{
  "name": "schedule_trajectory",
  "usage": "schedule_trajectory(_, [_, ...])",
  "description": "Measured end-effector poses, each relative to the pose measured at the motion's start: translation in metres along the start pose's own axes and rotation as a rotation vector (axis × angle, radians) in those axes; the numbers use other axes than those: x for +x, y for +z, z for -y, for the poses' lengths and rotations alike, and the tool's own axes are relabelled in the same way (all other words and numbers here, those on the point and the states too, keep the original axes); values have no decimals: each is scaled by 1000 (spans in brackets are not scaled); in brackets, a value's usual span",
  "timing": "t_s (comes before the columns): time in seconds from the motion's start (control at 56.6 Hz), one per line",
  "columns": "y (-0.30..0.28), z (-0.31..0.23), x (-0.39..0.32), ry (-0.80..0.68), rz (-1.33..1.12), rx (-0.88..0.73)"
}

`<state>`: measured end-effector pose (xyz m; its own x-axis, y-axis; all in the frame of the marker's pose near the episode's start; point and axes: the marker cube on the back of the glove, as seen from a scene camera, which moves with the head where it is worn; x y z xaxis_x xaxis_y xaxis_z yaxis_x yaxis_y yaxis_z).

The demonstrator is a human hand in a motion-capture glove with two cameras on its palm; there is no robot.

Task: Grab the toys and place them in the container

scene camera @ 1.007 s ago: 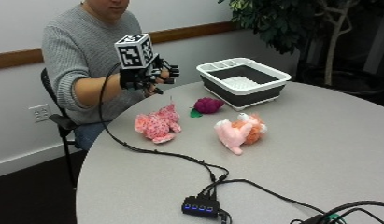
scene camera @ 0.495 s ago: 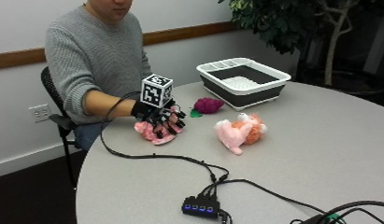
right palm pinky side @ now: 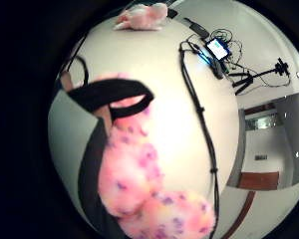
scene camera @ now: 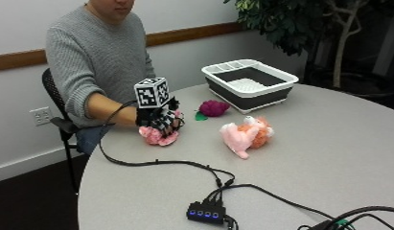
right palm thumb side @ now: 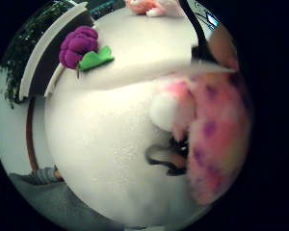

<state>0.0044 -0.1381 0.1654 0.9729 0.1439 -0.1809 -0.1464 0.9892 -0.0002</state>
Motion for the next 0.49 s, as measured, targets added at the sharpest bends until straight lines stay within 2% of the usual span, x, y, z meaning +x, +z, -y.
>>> schedule_trajectory(0.106, [-29,24,21,64,37,-10])
schedule_trajectory(0.3, [-132,70,55,113,83,105])
schedule_trajectory(0.406, [-159,86,40,72,111,121])
schedule_trajectory(0.495, [-173,98,-18,-57,207,115])
